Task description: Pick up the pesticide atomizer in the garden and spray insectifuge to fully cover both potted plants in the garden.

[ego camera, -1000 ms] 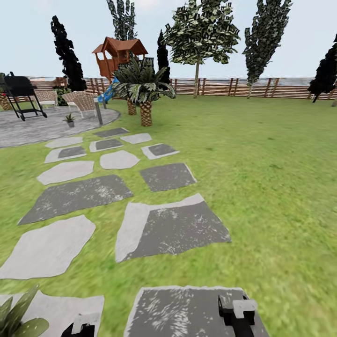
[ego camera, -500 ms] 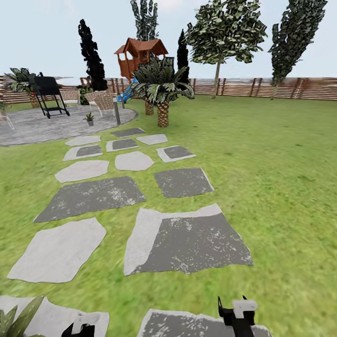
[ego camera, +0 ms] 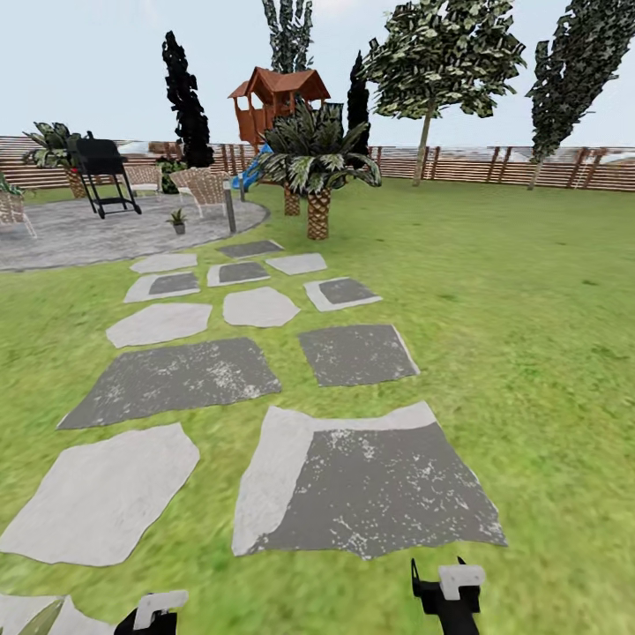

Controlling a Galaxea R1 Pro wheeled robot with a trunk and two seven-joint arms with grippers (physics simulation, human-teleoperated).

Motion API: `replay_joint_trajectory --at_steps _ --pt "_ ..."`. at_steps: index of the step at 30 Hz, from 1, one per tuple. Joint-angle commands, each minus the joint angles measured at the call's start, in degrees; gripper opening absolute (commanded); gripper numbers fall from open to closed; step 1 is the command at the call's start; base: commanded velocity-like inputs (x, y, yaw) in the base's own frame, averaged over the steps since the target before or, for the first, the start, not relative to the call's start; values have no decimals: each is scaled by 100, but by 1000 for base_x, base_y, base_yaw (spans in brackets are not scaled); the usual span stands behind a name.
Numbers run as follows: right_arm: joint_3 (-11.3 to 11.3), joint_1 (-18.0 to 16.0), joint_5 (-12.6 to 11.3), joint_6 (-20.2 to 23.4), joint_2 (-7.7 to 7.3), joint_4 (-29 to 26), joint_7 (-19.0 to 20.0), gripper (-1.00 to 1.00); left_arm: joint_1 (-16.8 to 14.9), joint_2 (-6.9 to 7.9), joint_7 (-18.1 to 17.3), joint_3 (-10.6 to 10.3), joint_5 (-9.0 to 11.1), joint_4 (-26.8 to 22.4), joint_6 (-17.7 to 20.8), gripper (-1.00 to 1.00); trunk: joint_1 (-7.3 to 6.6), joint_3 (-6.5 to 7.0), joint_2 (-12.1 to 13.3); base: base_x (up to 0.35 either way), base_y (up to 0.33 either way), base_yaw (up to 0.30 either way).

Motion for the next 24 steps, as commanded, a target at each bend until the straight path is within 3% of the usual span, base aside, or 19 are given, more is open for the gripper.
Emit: replay_joint_trajectory --at_steps 1,16,24 --pt "12 -4 52 -1 -1 5 -55 100 -3 4 19 -46 54 3 -19 -100 3 -5 -2 339 0 0" --pt "12 -4 61 -1 1 5 -59 100 -3 -3 19 -46 61 38 -25 -100 3 -5 -2 340 0 1" --pt "12 -4 61 -1 1 5 -56 100 -3 -3 19 -46 61 38 -22 -100 3 -5 -2 340 0 101"
